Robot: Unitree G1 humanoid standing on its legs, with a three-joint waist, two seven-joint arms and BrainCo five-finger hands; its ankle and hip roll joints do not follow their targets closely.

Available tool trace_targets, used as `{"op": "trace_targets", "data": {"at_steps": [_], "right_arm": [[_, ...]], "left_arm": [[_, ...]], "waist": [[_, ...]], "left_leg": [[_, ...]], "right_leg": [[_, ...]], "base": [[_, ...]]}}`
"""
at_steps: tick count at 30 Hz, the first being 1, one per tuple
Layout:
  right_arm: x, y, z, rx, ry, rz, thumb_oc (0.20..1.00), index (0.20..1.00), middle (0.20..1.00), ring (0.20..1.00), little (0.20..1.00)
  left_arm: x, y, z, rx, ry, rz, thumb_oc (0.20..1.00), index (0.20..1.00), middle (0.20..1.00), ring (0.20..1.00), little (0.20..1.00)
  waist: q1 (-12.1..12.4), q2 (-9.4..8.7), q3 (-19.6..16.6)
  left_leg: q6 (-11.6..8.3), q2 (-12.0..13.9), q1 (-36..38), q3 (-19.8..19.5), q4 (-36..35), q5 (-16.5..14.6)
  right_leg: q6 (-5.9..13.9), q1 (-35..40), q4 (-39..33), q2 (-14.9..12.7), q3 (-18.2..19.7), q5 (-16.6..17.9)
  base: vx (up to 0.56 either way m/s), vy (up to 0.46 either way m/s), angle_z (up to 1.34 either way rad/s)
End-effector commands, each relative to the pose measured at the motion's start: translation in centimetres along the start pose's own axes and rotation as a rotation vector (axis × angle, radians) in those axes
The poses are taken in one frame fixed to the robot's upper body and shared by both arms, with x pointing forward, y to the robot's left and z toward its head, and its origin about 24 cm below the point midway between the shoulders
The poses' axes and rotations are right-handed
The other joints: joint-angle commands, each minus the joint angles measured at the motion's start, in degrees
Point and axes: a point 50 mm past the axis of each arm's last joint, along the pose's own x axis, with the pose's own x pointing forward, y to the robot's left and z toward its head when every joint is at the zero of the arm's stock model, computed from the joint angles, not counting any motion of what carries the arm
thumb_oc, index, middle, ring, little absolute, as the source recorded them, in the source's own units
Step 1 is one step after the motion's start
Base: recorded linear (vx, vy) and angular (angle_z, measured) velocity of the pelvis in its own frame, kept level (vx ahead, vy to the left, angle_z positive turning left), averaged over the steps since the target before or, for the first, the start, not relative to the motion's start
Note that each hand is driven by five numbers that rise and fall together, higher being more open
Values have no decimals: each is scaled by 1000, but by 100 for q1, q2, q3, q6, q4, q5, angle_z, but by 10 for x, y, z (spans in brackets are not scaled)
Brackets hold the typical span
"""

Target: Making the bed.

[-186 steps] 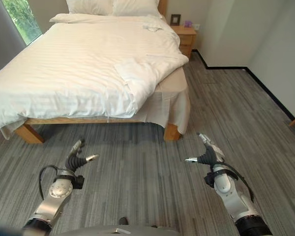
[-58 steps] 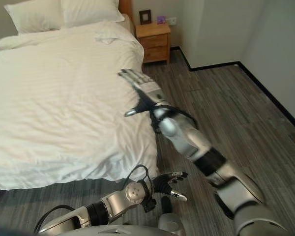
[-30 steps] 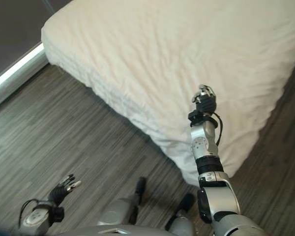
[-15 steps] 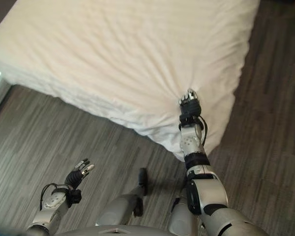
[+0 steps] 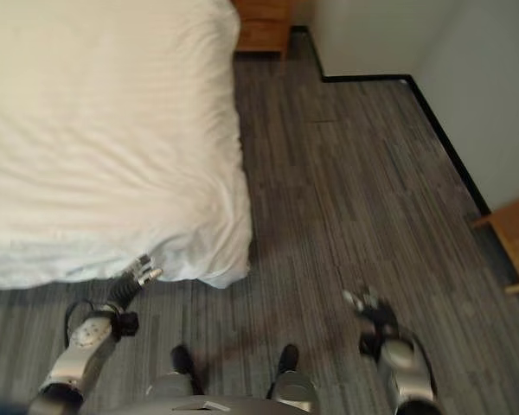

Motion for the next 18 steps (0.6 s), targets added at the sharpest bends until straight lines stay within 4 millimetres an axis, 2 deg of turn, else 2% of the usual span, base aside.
{"op": "trace_targets", "data": {"at_steps": [1, 2, 3, 4, 5, 6, 7, 8, 9, 10, 11, 12, 13, 15, 16, 17, 18], "right_arm": [[7, 4, 30, -139, -147, 19, 1000, 1000, 1000, 1000, 1000], [6, 6, 35, -159, -174, 33, 1000, 1000, 1000, 1000, 1000], [5, 8, 43, -180, -214, 48, 1000, 1000, 1000, 1000, 1000], [5, 12, 49, -199, -241, 68, 1000, 1000, 1000, 1000, 1000], [5, 14, 51, -220, -251, 81, 1000, 1000, 1000, 1000, 1000], [7, 18, 54, -224, -259, 99, 1000, 1000, 1000, 1000, 1000], [8, 20, 57, -231, -266, 111, 1000, 1000, 1000, 1000, 1000], [9, 22, 60, -232, -276, 124, 1000, 1000, 1000, 1000, 1000], [11, 22, 62, -232, -281, 125, 1000, 1000, 1000, 1000, 1000], [11, 22, 62, -232, -281, 125, 1000, 1000, 1000, 1000, 1000], [13, 25, 69, -233, -306, 135, 1000, 1000, 1000, 1000, 1000], [13, 26, 73, -240, -319, 137, 1000, 1000, 1000, 1000, 1000], [14, 29, 78, -242, -340, 140, 1000, 1000, 1000, 1000, 1000], [13, 35, 86, -237, -377, 156, 1000, 1000, 1000, 1000, 1000], [13, 36, 88, -239, -383, 161, 1000, 1000, 1000, 1000, 1000], [13, 35, 89, -243, -388, 161, 1000, 1000, 1000, 1000, 1000], [13, 35, 94, -246, -407, 157, 1000, 1000, 1000, 1000, 1000]], "left_arm": [[-3, 2, 45, -4, -214, -37, 1000, 1000, 1000, 1000, 1000], [-5, -1, 53, -40, -254, -52, 1000, 1000, 1000, 1000, 1000], [-7, -2, 66, -43, -319, -59, 1000, 1000, 1000, 1000, 1000], [-10, -4, 78, -45, -375, -66, 1000, 1000, 1000, 1000, 1000], [-12, -7, 86, -66, -417, -70, 1000, 1000, 1000, 1000, 1000], [-13, -10, 95, -92, -458, -78, 1000, 1000, 1000, 1000, 1000], [-15, -14, 101, -103, -489, -102, 1000, 1000, 1000, 1000, 1000], [-16, -18, 107, -107, -510, -133, 1000, 1000, 1000, 1000, 1000], [-17, -19, 113, -105, -536, -142, 1000, 1000, 1000, 1000, 1000], [-17, -19, 113, -105, -537, -142, 1000, 1000, 1000, 1000, 1000], [-18, -20, 121, -94, -570, -155, 1000, 1000, 1000, 1000, 1000], [-19, -20, 123, -94, -580, -150, 1000, 1000, 1000, 1000, 1000], [-18, -19, 124, -95, -584, -136, 1000, 1000, 1000, 1000, 1000], [-14, -20, 118, -102, -556, -121, 1000, 1000, 1000, 1000, 1000], [-13, -20, 115, -100, -542, -120, 1000, 1000, 1000, 1000, 1000], [-12, -20, 111, -97, -521, -114, 1000, 1000, 1000, 1000, 1000], [-10, -21, 109, -90, -510, -109, 1000, 1000, 1000, 1000, 1000]], "waist": [[116, -403, -154], [120, -381, -103], [183, -379, -27], [277, -383, 57], [338, -397, 154], [457, -462, 223], [526, -506, 285], [566, -522, 309], [614, -535, 354], [608, -538, 337], [682, -501, 402], [756, -460, 428], [818, -411, 426], [965, -319, 357], [1004, -273, 295], [1012, -243, 203], [1003, -234, 175]], "left_leg": [[-439, 59, -303, -111, 51, 236], [-486, 177, -278, -137, 255, 323], [-496, 267, -347, -374, 616, 416], [-442, 257, -437, -845, 991, 412], [-263, 157, -651, -1368, 1444, 377], [-69, -214, -810, -2085, 2007, 184], [20, -548, -938, -2455, 2528, -61], [66, -793, -1097, -2571, 3011, -225], [79, -968, -1349, -2588, 3546, -306], [84, -971, -1382, -2592, 3550, -292], [152, -1354, -1911, -2488, 4139, -554], [180, -1498, -2116, -2329, 4139, -663], [201, -1595, -2292, -2124, 3890, -660], [251, -1600, -2218, -1570, 2657, -612], [228, -1606, -2112, -1381, 2000, -489], [121, -1616, -2016, -1230, 1349, -392], [90, -1514, -2075, -1066, 1006, -330]], "right_leg": [[187, 245, 86, -376, 141, -718], [92, 303, 67, -253, 268, -811], [10, 335, 61, -168, 405, -880], [-51, 364, 61, -104, 542, -914], [-153, 349, 67, -53, 632, -816], [-223, 324, 136, -65, 860, -771], [-281, 347, 202, -62, 1051, -780], [-330, 392, 217, -38, 1151, -792], [-373, 457, 211, -30, 1209, -805], [-373, 430, 211, -32, 1206, -794], [-424, 506, 193, 0, 1331, -868], [-433, 573, 177, 41, 1404, -917], [-446, 641, 162, 110, 1445, -976], [-385, 810, 187, 253, 1534, -1247], [-352, 896, 165, 308, 1502, -1318], [-289, 1047, 139, 345, 1452, -1444], [-251, 1166, 142, 357, 1386, -1535]], "base": [[-44, -322, -37], [-50, -365, -53], [-32, -367, -65], [-104, -353, -79], [-95, -340, -135], [-67, -347, -142], [59, -308, -141], [92, -275, -87], [61, -151, -87], [88, -180, -103], [119, -131, -86], [191, -166, -64], [263, -72, -84], [398, -7, -104], [531, 56, 4], [527, 59, 28], [539, 49, 31]]}}
